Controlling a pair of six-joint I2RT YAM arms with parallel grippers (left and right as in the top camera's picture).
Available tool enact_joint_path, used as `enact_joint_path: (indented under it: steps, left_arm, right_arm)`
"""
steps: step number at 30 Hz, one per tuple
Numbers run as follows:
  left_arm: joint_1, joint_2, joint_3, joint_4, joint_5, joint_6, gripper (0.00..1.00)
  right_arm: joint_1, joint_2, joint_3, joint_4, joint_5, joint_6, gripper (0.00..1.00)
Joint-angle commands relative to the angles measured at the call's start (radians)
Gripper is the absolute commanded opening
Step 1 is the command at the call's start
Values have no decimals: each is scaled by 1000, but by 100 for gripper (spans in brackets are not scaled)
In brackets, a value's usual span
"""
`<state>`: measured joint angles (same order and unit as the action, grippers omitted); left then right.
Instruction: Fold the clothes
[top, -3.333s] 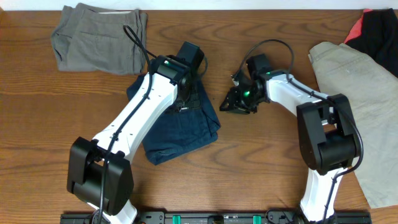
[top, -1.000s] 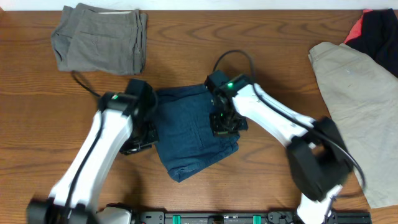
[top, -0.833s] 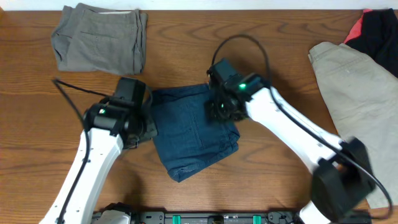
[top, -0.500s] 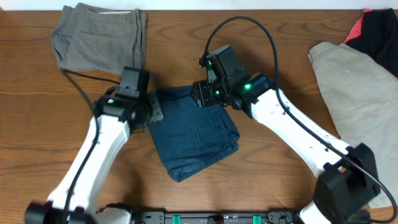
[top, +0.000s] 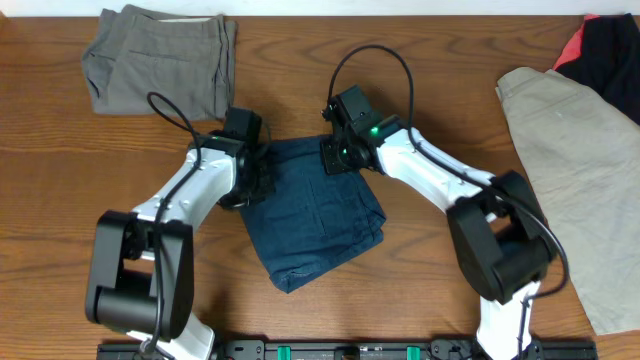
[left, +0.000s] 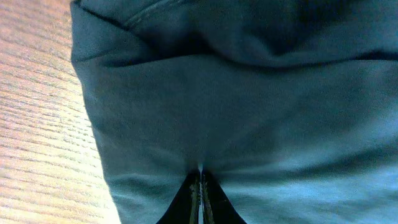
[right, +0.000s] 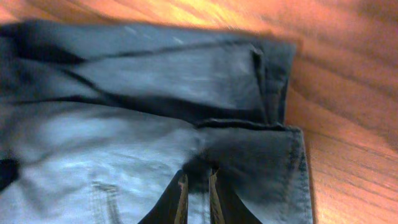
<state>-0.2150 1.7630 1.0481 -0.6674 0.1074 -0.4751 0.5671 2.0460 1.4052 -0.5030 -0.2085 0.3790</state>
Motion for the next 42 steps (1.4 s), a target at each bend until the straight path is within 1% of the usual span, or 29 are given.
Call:
enact_joint_path:
  steps: [1,4,8,12,17,18,19,20,21,22,23,24,26,28,30,32,34,38,42]
  left_arm:
    - [1,34,-4,-14,-101,-17,6]
    - [5,36,-4,-18,-148,-19,6]
    - [21,35,-3,-20,-154,-19,6]
    - [35,-4,0,-53,-154,-15,6]
    - [36,-140,20,-126,-153,-15,6]
    - [36,-181,20,-145,-153,-15,6]
    - [36,-217,20,-164,-153,-16,11]
    - [36,-257,20,-192,-153,-16,25]
    - [36,-293,20,-221,-153,-16,59]
    - [36,-320,20,-249,-153,-16,81]
    - [36,-347,20,-282,-152,-16,100]
    - [36,-365,20,-309,-150,-17,98]
    - [36,-389,20,-359,-129,-24,98]
    - [36,-397,16,-404,-52,-27,98]
    - [35,-397,-6,-412,57,-27,98]
    - [33,-397,-41,-384,147,-26,98]
    - [32,-397,-100,-315,199,-27,98]
    - [40,-397,-227,-177,199,-27,98]
    - [67,-397,-299,-126,200,-27,98]
  right_arm:
    - [-23,53,-1,2,-5,2,10]
    - [-49,78,-1,2,-5,2,5]
    - [-85,78,-1,-14,-5,2,1]
    - [-133,41,8,-59,-5,2,1]
    - [-199,-73,36,-142,-5,2,1]
    - [-214,-109,38,-159,-5,2,4]
    - [-231,-146,38,-175,-5,2,8]
    - [-248,-186,38,-191,-5,2,21]
    - [-267,-221,38,-204,-5,1,49]
    - [-284,-252,38,-216,-5,1,79]
    - [-306,-282,38,-227,2,-2,99]
    - [-327,-307,38,-237,3,-13,99]
    - [-377,-348,38,-255,23,-37,99]
    - [-428,-372,38,-274,72,-36,99]
    - [-480,-379,38,-294,119,-36,99]
    - [-531,-378,37,-321,155,-36,99]
    - [-581,-376,37,-363,164,-36,99]
    - [-642,-375,37,-383,164,-36,99]
    - [-663,-375,37,-383,164,-36,99]
